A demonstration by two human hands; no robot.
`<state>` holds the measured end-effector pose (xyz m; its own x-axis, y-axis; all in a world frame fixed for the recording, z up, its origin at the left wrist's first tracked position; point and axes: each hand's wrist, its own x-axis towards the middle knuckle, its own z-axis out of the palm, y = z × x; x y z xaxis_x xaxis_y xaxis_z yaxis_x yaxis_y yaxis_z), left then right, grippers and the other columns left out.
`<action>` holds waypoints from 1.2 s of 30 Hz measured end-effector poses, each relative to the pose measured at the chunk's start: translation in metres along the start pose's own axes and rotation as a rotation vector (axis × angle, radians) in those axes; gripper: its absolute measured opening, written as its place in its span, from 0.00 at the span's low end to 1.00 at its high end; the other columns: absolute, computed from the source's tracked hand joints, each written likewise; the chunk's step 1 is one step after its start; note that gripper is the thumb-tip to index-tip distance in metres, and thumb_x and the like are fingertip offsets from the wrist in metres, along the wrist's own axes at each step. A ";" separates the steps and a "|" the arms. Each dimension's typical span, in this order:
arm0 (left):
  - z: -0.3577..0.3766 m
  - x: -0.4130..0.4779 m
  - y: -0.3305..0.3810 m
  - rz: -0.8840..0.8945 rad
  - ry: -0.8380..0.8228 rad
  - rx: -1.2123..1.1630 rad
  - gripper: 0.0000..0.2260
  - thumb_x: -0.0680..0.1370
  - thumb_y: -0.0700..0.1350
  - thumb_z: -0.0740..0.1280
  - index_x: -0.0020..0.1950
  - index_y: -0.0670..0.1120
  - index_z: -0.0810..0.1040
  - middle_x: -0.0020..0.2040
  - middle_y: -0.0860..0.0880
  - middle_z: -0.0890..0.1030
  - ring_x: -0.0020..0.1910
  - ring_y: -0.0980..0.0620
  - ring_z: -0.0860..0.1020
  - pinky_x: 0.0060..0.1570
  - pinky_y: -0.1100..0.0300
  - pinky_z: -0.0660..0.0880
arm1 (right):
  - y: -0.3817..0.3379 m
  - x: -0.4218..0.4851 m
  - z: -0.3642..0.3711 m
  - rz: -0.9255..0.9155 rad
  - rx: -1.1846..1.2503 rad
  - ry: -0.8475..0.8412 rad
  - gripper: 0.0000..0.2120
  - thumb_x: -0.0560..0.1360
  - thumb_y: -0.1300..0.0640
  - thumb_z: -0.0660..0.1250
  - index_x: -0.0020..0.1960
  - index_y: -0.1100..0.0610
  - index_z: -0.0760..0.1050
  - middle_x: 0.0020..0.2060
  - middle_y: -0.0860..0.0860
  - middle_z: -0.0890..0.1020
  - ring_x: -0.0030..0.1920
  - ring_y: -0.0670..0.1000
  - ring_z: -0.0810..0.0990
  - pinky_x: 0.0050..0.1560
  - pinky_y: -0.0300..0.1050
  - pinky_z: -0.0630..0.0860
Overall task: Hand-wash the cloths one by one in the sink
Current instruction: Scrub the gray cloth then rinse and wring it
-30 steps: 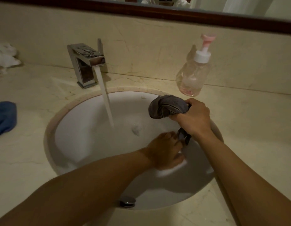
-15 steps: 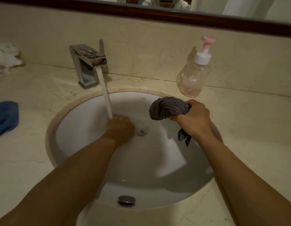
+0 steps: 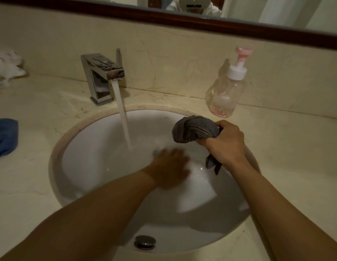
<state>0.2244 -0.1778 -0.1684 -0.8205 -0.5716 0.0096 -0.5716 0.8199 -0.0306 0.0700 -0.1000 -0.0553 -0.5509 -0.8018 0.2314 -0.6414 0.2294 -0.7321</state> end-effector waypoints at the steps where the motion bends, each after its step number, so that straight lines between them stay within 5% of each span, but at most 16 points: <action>1: -0.001 -0.006 -0.020 -0.098 -0.049 0.030 0.26 0.83 0.61 0.51 0.77 0.52 0.63 0.78 0.45 0.62 0.76 0.44 0.62 0.73 0.36 0.56 | 0.000 0.000 0.000 0.007 0.000 0.000 0.14 0.65 0.54 0.81 0.48 0.52 0.81 0.39 0.49 0.83 0.44 0.54 0.82 0.43 0.45 0.76; 6: -0.016 -0.039 -0.088 -0.490 -0.071 0.099 0.20 0.81 0.59 0.53 0.66 0.50 0.73 0.68 0.45 0.74 0.66 0.42 0.72 0.66 0.47 0.69 | -0.002 -0.001 -0.001 0.026 -0.021 -0.021 0.17 0.66 0.54 0.80 0.52 0.54 0.81 0.42 0.51 0.84 0.45 0.55 0.83 0.45 0.47 0.78; 11: -0.033 -0.021 -0.059 -0.471 -0.132 0.076 0.19 0.83 0.58 0.56 0.66 0.49 0.75 0.67 0.45 0.75 0.66 0.42 0.72 0.64 0.47 0.71 | -0.003 0.000 0.000 0.034 -0.030 -0.020 0.17 0.65 0.53 0.80 0.52 0.54 0.82 0.43 0.52 0.85 0.46 0.56 0.83 0.49 0.52 0.81; 14: -0.023 -0.003 -0.014 -0.298 0.041 -0.042 0.23 0.81 0.60 0.55 0.70 0.47 0.67 0.70 0.43 0.69 0.67 0.41 0.68 0.62 0.47 0.66 | -0.002 0.000 0.000 0.043 -0.010 -0.005 0.15 0.65 0.55 0.80 0.49 0.52 0.81 0.41 0.51 0.85 0.45 0.56 0.83 0.47 0.51 0.81; 18: -0.022 0.000 0.067 0.216 0.205 -0.213 0.22 0.81 0.59 0.59 0.63 0.42 0.73 0.62 0.39 0.74 0.58 0.39 0.72 0.53 0.48 0.68 | -0.001 0.000 0.001 0.037 -0.027 -0.006 0.16 0.64 0.53 0.80 0.50 0.53 0.82 0.43 0.52 0.85 0.45 0.56 0.83 0.47 0.52 0.81; 22: -0.014 0.000 0.059 0.271 0.173 -0.012 0.24 0.81 0.60 0.55 0.61 0.43 0.78 0.64 0.40 0.76 0.64 0.40 0.72 0.62 0.39 0.67 | -0.001 0.000 0.001 0.032 -0.039 -0.010 0.18 0.64 0.52 0.80 0.52 0.53 0.83 0.43 0.52 0.85 0.46 0.56 0.83 0.49 0.54 0.82; 24: -0.008 -0.001 0.024 0.181 0.108 0.102 0.22 0.80 0.60 0.57 0.63 0.49 0.80 0.64 0.45 0.79 0.66 0.43 0.75 0.64 0.34 0.70 | -0.001 0.000 0.000 0.039 -0.037 -0.014 0.18 0.64 0.53 0.80 0.52 0.53 0.82 0.43 0.52 0.85 0.46 0.56 0.84 0.49 0.54 0.82; 30: -0.008 -0.030 -0.076 -0.357 -0.003 0.081 0.20 0.82 0.54 0.53 0.70 0.46 0.69 0.70 0.43 0.70 0.69 0.41 0.69 0.63 0.45 0.70 | -0.003 0.000 0.001 0.061 -0.023 -0.015 0.19 0.64 0.54 0.80 0.53 0.54 0.82 0.44 0.52 0.86 0.46 0.57 0.84 0.50 0.55 0.82; 33: -0.020 -0.029 -0.078 -0.516 -0.059 0.088 0.21 0.82 0.51 0.50 0.66 0.45 0.74 0.65 0.43 0.76 0.64 0.40 0.75 0.63 0.47 0.72 | -0.003 -0.001 -0.001 0.062 -0.017 -0.020 0.17 0.65 0.54 0.80 0.52 0.54 0.82 0.43 0.52 0.85 0.45 0.56 0.84 0.49 0.53 0.82; 36: -0.031 -0.011 -0.056 -0.567 -0.088 -0.087 0.18 0.82 0.56 0.59 0.66 0.47 0.74 0.64 0.45 0.77 0.64 0.42 0.75 0.63 0.48 0.71 | -0.004 -0.001 -0.001 0.062 -0.028 -0.020 0.18 0.65 0.53 0.80 0.53 0.53 0.82 0.44 0.53 0.86 0.46 0.57 0.84 0.50 0.54 0.82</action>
<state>0.2648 -0.2168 -0.1358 -0.3841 -0.9196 -0.0826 -0.9233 0.3823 0.0370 0.0722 -0.0996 -0.0520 -0.5798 -0.7962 0.1729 -0.6207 0.2942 -0.7268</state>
